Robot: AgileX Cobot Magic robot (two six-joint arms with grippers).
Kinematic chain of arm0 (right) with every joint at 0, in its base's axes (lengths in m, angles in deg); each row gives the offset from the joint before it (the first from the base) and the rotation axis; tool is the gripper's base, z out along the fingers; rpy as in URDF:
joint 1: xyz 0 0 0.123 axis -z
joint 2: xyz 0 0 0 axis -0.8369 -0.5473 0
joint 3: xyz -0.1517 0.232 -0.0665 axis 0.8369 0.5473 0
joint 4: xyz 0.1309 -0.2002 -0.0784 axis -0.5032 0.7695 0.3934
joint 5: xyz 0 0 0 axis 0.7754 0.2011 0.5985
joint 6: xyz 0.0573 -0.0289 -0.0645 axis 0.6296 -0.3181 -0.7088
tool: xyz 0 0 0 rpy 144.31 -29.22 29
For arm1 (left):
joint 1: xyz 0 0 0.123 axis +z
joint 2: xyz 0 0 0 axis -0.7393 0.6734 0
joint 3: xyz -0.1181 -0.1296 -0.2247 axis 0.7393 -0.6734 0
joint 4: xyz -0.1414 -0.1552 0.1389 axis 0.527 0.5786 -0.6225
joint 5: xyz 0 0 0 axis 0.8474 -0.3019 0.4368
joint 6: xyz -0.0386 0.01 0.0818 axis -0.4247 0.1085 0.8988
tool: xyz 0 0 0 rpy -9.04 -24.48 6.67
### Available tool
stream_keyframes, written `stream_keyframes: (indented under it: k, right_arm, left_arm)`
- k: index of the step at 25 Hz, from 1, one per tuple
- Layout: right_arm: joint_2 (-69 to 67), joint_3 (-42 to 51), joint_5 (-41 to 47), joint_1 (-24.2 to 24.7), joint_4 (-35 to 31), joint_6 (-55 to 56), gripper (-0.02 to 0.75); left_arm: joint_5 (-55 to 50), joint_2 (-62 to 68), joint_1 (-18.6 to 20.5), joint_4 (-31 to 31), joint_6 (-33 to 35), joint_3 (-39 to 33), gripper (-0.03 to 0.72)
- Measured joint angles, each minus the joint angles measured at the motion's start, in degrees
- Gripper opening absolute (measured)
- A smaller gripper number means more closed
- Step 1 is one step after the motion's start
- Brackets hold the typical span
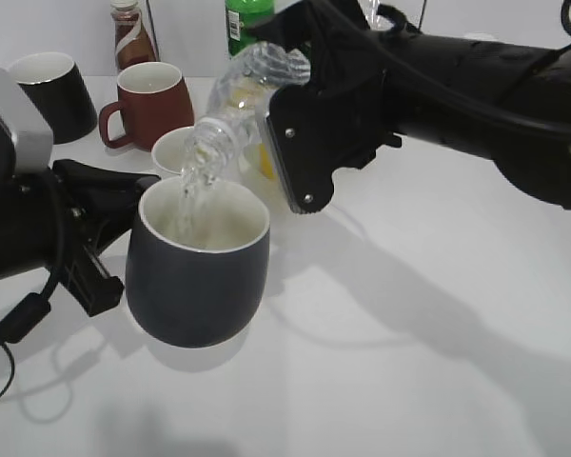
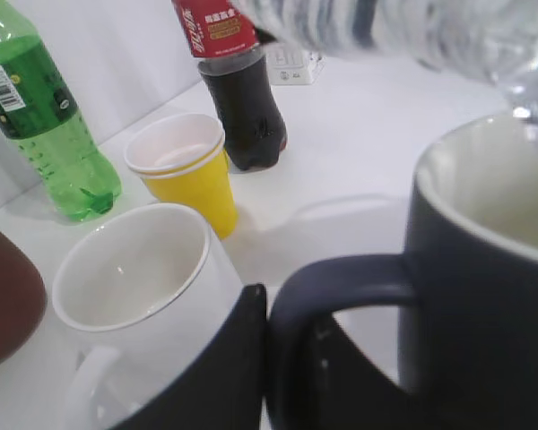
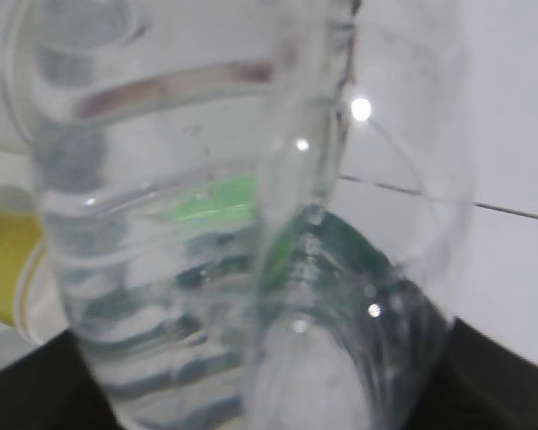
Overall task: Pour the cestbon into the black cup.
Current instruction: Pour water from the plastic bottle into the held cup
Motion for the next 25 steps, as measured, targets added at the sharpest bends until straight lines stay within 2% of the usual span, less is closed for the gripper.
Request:
stream_keyframes:
  k: [5, 12, 17, 21, 25]
  right_arm:
    - [0.00, -0.05, -0.57, 0.00, -2.88, -3.28, 0.462]
    - [0.00, -0.05, -0.63, 0.00, -3.44, -3.89, 0.462]
    - [0.00, -0.05, 0.40, 0.00, -6.16, -2.61, 0.462]
    - [0.00, -0.10, 6.69, 0.00, -6.49, 8.53, 0.462]
    - [0.19, -0.10, 9.74, 0.00, -6.99, 30.75, 0.462]
  left_arm:
    - [-0.25, 0.00, 0.00, 0.00, 0.00, 0.00, 0.043]
    - [-0.48, 0.00, 0.00, 0.00, 0.06, 0.00, 0.043]
    - [-0.61, 0.00, 0.00, 0.05, 0.06, 0.00, 0.043]
    - [-0.54, 0.00, 0.00, 1.46, 0.12, 0.00, 0.043]
    - [-0.17, 0.00, 0.60, 3.18, 0.29, 0.16, 0.043]
